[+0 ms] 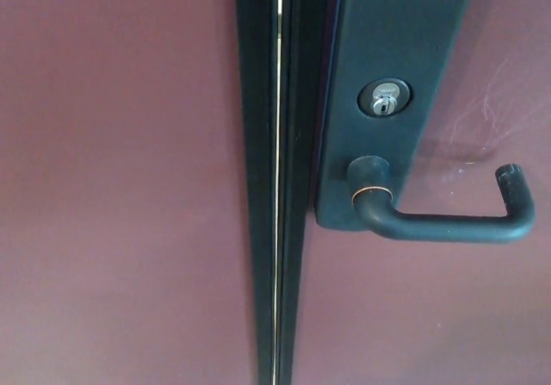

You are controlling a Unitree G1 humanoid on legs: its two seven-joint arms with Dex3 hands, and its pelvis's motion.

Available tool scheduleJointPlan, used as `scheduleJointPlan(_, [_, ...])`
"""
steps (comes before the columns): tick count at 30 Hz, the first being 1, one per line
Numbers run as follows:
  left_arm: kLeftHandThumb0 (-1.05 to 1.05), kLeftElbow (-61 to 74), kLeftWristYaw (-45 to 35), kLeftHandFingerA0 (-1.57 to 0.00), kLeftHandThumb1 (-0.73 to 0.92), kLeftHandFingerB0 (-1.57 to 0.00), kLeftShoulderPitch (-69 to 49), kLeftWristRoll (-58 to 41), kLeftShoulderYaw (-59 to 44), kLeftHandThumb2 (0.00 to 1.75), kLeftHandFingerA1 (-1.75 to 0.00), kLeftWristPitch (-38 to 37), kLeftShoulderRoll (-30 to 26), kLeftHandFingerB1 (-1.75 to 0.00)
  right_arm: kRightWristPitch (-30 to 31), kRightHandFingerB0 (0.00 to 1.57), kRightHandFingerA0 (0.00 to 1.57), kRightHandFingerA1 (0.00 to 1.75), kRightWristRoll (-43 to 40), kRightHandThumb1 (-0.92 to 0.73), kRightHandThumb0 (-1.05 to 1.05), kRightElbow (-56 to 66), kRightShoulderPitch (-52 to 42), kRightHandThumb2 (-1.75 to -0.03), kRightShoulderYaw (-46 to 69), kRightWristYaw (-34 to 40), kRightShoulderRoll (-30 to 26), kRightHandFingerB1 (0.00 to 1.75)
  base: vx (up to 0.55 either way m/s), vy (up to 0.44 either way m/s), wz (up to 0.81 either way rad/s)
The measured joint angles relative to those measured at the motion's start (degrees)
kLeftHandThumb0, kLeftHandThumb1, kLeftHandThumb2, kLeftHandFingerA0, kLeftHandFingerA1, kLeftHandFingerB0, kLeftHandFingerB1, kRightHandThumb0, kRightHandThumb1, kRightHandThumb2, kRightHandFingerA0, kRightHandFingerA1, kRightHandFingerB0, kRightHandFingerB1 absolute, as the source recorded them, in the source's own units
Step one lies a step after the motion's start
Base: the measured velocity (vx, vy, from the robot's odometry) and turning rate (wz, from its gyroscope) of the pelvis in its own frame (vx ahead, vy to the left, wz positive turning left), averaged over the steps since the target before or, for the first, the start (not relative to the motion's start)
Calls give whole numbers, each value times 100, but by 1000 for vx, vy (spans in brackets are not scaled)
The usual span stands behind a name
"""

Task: The robot walks towards the door handle and put its right hand on it and twist the handle

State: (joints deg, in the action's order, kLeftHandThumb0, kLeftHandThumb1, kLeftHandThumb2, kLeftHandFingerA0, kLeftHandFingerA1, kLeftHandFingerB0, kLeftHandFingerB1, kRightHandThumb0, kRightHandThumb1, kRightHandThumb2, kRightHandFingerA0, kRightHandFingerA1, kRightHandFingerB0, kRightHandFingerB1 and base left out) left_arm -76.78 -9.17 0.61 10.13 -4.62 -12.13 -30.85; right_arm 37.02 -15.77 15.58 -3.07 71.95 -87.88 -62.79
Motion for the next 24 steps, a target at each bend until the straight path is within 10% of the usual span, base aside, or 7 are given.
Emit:
scheduleJointPlan(11, [-71, 12, 8, -66, 21, -53, 176, -6, -80, 89, -99, -4, 9, -86, -536, 19, 35, 53, 137, -41, -59, -281, -1487, -80, -1481, 507, 2674, 42, 0, 0, 0])
scheduleJointPlan(16, [-93, 19, 10, -55, 34, -49, 175, -22, -211, 89, -104, -17, 11, -91, -842, 30, 37, 40, 443, -56, -58, -977, -1540, -56, -2226, 1027, 3240, 32, 0, 0, 0])
scheduleJointPlan(17, [-103, 19, 10, -41, 61, -39, 175, -25, -256, 61, -114, -22, 14, -103, -918, 28, 37, 39, 518, -55, -61, -1167, -1535, -57, -2395, 1158, 3343, 31, 0, 0, 0])
scheduleJointPlan(18, [-103, 19, 10, -39, 41, -37, 172, -30, -295, 102, -96, -24, 14, -90, -982, 22, 31, 47, 577, -45, -68, -1338, -1520, -76, -2520, 1261, 3415, 40, 0, 0, 0])
scheduleJointPlan(19, [-105, 19, 9, -31, 65, -31, 171, -36, -334, 59, -112, -25, 20, -103, -1035, 20, 30, 46, 633, -45, -70, -1576, -1476, -77, -2654, 1363, 3457, 39, 0, 0, 0])
scheduleJointPlan(20, [-105, 19, 9, -45, 43, -36, 170, -41, -362, 104, -99, -26, 26, -90, -1073, 20, 30, 46, 676, -45, -71, -1784, -1432, -78, -2760, 1452, 3482, 39, 0, 0, 0])
scheduleJointPlan(24, [-105, 18, 8, -46, 43, -29, 161, -75, -487, 103, -100, -28, 40, -86, -1251, 19, 27, 44, 887, -45, -70, -2812, -1199, -78, -3238, 1869, 3589, 39, 0, 0, 0])
